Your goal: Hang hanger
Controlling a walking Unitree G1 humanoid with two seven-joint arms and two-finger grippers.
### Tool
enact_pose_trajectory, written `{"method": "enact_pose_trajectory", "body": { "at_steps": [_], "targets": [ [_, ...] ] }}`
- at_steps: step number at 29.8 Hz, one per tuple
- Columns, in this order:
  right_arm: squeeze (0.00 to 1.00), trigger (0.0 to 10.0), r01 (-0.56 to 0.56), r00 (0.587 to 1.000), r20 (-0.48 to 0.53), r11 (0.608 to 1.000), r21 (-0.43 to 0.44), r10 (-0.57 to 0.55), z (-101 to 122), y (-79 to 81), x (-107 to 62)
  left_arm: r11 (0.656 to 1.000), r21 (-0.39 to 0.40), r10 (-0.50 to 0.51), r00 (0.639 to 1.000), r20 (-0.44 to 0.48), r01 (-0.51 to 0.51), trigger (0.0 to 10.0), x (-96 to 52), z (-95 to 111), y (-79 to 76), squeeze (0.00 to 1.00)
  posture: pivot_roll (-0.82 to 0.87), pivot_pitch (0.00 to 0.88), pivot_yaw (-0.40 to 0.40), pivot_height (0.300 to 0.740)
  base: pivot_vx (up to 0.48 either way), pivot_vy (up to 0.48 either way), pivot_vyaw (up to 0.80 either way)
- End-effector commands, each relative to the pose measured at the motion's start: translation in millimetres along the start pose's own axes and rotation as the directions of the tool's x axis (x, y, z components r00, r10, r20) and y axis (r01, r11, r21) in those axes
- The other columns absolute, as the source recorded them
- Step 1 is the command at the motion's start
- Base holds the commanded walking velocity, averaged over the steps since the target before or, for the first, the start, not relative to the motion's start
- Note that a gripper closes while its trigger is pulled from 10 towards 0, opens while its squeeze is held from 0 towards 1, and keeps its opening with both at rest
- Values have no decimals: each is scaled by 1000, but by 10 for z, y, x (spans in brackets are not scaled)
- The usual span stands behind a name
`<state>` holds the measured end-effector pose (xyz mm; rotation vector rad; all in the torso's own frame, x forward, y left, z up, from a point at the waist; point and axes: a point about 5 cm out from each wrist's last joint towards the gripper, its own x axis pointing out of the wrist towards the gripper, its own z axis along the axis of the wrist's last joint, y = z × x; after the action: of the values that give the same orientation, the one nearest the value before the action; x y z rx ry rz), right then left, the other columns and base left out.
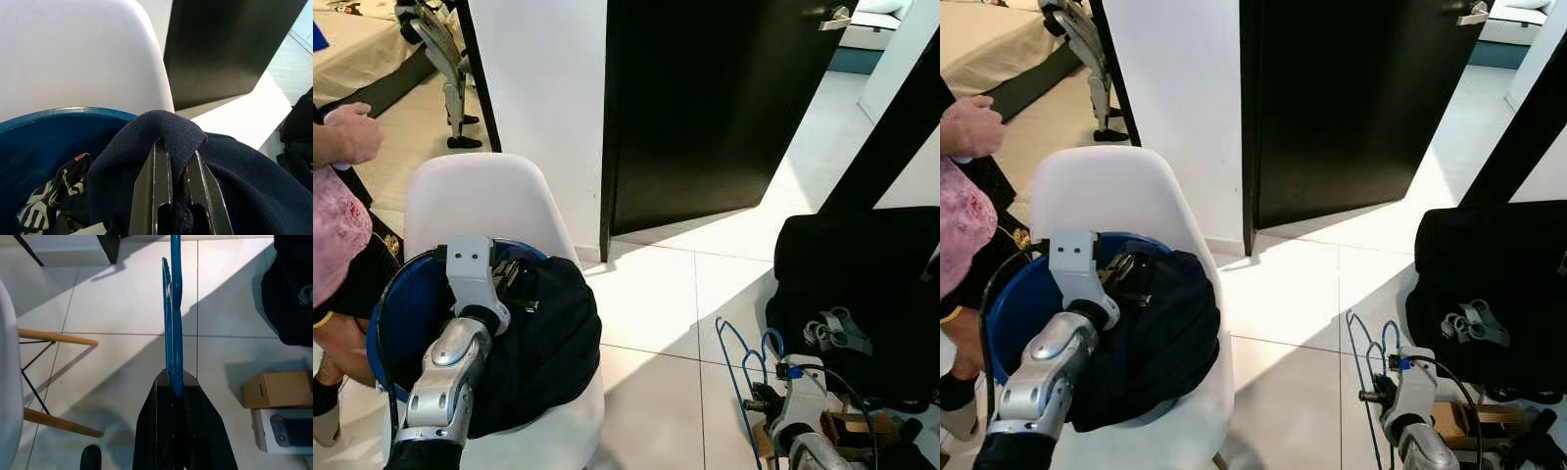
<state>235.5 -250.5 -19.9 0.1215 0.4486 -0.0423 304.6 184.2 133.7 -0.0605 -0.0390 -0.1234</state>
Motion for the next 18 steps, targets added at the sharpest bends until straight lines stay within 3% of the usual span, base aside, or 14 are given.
{"method": "enact_pose_trajectory", "body": {
  "at_steps": [1, 12, 18],
  "targets": [
    [0, 10000, -1, 1000, 22, 1000, -1, 1, 6, -21, -30, 1000, -9, -9, 999, -42, 8, 10000, -31, -88, -19, 0, -17, 131, -47, 740, 0, 0, 0],
    [0, 10000, -40, 991, 124, 999, -17, 42, -52, 235, -221, 1000, -13, -22, 999, -46, 22, 10000, -25, -88, -57, 0, -21, 118, -40, 740, 0, 0, 0],
    [0, 10000, -38, 990, 135, 999, -16, 40, -26, 156, -278, 1000, -16, -25, 999, -43, 25, 10000, -27, -76, -58, 0, -21, 122, -38, 740, 0, 0, 0]
  ]
}}
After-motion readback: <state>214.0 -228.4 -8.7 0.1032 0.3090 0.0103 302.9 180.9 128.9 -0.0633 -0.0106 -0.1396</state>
